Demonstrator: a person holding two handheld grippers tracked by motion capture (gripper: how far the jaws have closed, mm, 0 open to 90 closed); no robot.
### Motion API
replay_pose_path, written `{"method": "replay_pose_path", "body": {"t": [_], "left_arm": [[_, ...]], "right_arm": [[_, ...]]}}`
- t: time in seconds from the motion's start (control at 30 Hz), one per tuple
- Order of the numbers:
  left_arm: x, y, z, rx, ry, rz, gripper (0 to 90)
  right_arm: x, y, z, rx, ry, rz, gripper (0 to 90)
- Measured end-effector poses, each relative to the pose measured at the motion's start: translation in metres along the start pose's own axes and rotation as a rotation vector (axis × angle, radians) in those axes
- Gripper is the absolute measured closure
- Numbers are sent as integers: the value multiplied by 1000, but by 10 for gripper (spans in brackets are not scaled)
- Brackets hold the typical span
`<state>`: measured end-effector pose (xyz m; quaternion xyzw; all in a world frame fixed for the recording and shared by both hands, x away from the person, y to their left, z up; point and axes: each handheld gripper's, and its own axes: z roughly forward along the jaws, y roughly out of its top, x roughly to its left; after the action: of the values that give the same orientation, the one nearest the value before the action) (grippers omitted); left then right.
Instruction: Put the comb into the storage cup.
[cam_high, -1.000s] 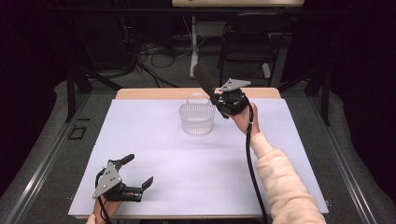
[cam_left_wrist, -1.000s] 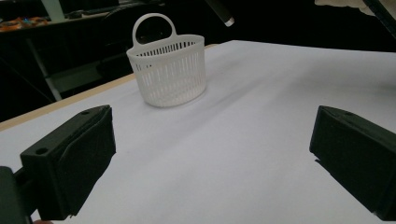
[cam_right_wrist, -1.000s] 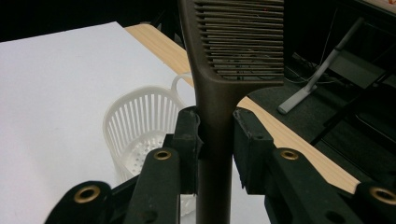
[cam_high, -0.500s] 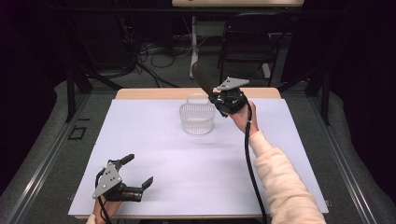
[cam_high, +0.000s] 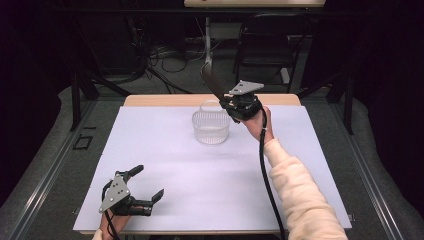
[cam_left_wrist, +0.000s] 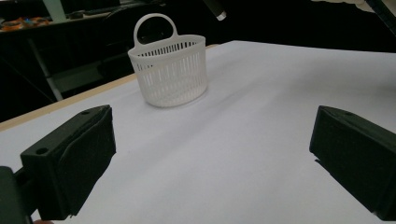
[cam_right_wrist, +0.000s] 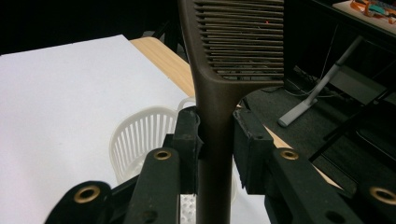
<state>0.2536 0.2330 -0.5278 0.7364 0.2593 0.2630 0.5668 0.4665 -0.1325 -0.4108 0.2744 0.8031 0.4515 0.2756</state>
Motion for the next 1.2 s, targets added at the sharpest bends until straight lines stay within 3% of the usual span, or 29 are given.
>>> {"method": "replay_pose_path", "body": {"t": [1.2], "left_arm": [[0,0,-1,-4,-1,-1,3]], "right_arm": [[4,5,14,-68,6,-20,726]]}}
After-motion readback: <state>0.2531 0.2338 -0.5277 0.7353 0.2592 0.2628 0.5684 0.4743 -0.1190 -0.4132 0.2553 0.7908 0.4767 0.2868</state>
